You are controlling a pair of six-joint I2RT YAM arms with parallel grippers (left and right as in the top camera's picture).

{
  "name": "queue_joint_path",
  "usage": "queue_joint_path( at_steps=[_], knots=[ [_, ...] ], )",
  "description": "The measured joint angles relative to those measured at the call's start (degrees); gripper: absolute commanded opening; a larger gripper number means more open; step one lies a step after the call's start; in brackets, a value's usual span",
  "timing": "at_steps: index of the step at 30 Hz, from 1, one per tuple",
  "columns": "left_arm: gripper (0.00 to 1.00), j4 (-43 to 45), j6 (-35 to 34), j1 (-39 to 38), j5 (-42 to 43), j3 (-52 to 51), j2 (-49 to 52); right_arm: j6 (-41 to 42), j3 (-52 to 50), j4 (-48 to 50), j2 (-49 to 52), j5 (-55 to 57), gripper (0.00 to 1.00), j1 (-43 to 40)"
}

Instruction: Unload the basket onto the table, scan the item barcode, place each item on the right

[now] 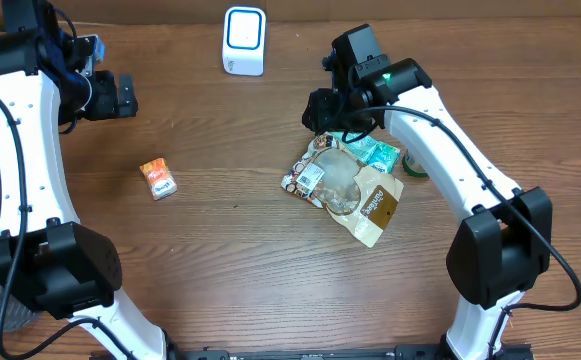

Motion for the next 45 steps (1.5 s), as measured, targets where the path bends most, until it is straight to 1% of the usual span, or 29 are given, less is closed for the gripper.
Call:
queue_joint_path(
  at_steps=[3, 6, 7, 8, 9, 10, 11, 12, 15, 17, 18, 22, 28, 33, 38, 41, 45],
  knots=[
    [1.0, 2.86, -0.35, 0.0, 0.09, -0.04, 0.0, 0.13, 0.0, -0.35, 0.0, 0.02, 0.54, 0.0],
    [1.0, 3.52, -3.48, 0.0, 1.4, -0.04, 0.0, 0.13, 0.0, -0.61, 0.0, 0.02, 0.55, 0.0],
    [0.88, 3.08, -4.5, 0.0, 2.21, -0.04, 0.0, 0.13, 0.0, -0.63, 0.0, 0.04, 0.55, -0.02],
    [0.7, 2.84, -5.29, 0.0, 3.23, -0.04, 0.0, 0.11, 0.0, -0.61, 0.0, 0.02, 0.55, 0.0],
    [0.49, 2.69, -5.55, 0.0, 4.09, -0.04, 0.0, 0.09, 0.0, -0.61, 0.0, 0.04, 0.55, 0.0],
    [0.35, 2.36, -6.08, 0.0, 4.74, -0.04, 0.0, 0.13, 0.0, -0.66, 0.0, 0.04, 0.56, 0.0],
    [0.27, 1.77, -6.43, 0.0, 5.11, -0.04, 0.0, 0.13, 0.0, -0.63, 0.0, 0.07, 0.57, -0.02],
    [0.04, 1.03, -7.67, 0.0, 4.85, -0.04, 0.0, 0.13, 0.0, -0.63, 0.0, 0.04, 0.58, 0.0],
    [0.04, -0.66, -14.05, -0.02, -0.15, -0.96, 0.0, 0.11, 0.0, -0.68, 0.0, 0.07, 0.58, 0.0],
    [0.04, 0.04, -19.69, 0.0, -5.31, -4.07, 0.0, 0.11, 0.0, -0.7, 0.0, 0.07, 0.58, 0.0],
    [0.04, 0.48, -20.79, 0.0, -6.36, -5.07, 0.0, 0.09, 0.0, -0.7, 0.0, 0.09, 0.58, 0.0],
    [0.04, 8.37, -25.77, 0.0, -10.97, -15.69, 0.02, 0.11, 0.0, -0.7, 0.0, 0.63, 0.59, 0.0],
    [0.04, 20.24, -27.91, 0.0, -13.16, -29.33, 0.07, 0.11, 0.0, -0.74, 0.0, 1.44, 0.59, 0.0],
    [0.04, 25.09, -28.63, -0.02, -13.6, -35.43, 0.07, 0.13, 0.0, -0.74, 0.0, 1.57, 0.59, 0.0],
    [0.04, 32.57, -28.89, -0.9, -12.9, -42.16, 0.07, 0.11, 0.02, -0.76, 0.0, 1.57, 0.59, 0.0],
    [0.04, 37.51, -29.14, -3.06, -12.37, -46.16, 0.07, 0.11, 0.0, -0.72, 0.0, 1.57, 0.59, 0.0],
    [0.04, 43.04, -30.97, -8.28, -11.91, -48.06, -0.63, 0.11, 0.0, -0.76, 0.0, 1.55, 0.59, 0.0]
  ],
)
